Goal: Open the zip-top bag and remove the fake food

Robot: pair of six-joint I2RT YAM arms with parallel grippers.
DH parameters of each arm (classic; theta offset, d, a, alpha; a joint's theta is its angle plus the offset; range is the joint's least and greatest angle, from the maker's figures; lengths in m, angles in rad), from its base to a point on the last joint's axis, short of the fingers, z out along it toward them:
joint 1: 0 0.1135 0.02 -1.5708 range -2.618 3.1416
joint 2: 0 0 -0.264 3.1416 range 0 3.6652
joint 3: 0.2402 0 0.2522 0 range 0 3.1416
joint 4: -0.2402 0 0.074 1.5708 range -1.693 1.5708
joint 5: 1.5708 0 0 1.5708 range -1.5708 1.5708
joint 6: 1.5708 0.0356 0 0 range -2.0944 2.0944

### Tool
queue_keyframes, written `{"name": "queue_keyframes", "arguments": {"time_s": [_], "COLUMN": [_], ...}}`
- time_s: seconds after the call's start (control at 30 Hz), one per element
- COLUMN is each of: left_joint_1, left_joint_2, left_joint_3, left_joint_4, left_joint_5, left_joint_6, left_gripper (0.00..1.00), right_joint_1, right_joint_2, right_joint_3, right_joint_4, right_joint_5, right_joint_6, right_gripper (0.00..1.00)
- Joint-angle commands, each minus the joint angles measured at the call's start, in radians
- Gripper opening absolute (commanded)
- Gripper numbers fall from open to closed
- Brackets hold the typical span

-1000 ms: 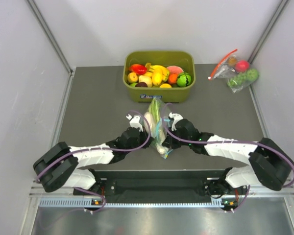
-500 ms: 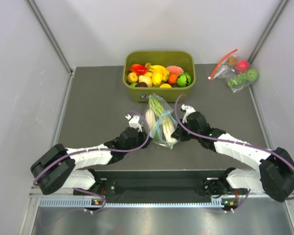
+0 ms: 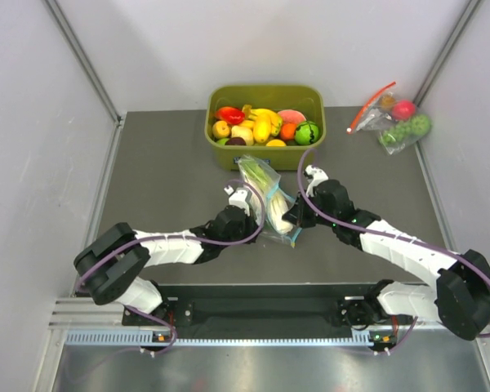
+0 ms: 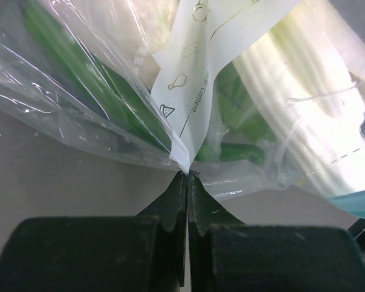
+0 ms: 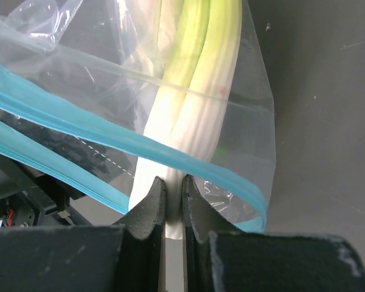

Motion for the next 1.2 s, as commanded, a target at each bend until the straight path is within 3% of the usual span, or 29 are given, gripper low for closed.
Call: {"name": "queue_keyframes", "arguments": {"time_s": [0.0,0.4,0.67,0.87,1.17], "left_joint_1": [-0.008,0.027,0.146,0.209,0.288], "left_joint_2": [0.014,0.022,0.052,0.089,0.129], "left_joint_3": [0.024,0.136,0.168,0.199,0.236], "left_joint_4": [0.012,0.006,0.063,0.069,0.080], "left_joint_5": [-0.007,-0.068,0.017,0.059,0.080], "left_joint_6": [0.002,-0.013,-0.054,-0.060,-0.074], "left_gripper": [0.00,0.00,0.00,0.00,0.00], "right_joint_1": [-0.014,-0.014,-0.014,-0.012,-0.014], "right_joint_2": [-0.002,-0.104,-0.198,-0.230,-0.310], "right_joint_3": [0.070,0.082,0.150,0.203,0.317], "right_joint_4": [0.096,-0.164,-0.414,-0.552,-0.729], "right_joint_5": [-0.009,-0.157,-0.202,-0.318,-0.276], "right_joint_6": [0.016,-0.090,-0.190,-0.269,-0.325], "right_gripper": [0.00,0.00,0.00,0.00,0.00]}}
